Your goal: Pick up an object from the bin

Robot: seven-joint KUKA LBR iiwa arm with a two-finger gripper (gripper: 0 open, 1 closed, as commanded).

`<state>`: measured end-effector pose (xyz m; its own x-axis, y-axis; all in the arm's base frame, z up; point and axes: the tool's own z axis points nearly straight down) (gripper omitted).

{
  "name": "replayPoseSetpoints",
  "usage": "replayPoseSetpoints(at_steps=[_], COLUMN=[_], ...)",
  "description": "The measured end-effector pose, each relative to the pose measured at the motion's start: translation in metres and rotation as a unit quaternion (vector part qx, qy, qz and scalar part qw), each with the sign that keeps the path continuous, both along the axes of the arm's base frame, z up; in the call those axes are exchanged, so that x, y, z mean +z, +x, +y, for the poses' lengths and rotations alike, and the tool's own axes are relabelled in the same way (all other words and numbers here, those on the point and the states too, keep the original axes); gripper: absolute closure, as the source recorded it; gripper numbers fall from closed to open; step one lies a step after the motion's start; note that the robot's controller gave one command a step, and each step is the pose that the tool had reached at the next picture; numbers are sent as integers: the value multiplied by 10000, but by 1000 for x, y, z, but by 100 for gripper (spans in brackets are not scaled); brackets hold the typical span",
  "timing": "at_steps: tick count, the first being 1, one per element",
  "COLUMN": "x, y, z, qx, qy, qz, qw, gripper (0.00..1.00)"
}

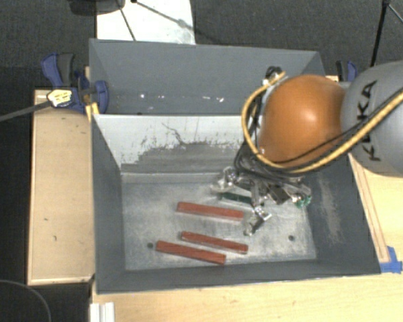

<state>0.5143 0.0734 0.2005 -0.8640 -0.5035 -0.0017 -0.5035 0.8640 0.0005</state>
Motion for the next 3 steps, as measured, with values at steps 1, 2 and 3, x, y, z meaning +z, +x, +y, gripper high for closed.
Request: replayPoseSetpoints(at_steps=[1,2,3], x=[0,-60,-123], y=[0,8,51], z=[0,5,1], qx=[-9,161,-329], qy=[1,4,3], qz=[1,-37,-11], qw=[10000,9999,9995], gripper=[0,0,100])
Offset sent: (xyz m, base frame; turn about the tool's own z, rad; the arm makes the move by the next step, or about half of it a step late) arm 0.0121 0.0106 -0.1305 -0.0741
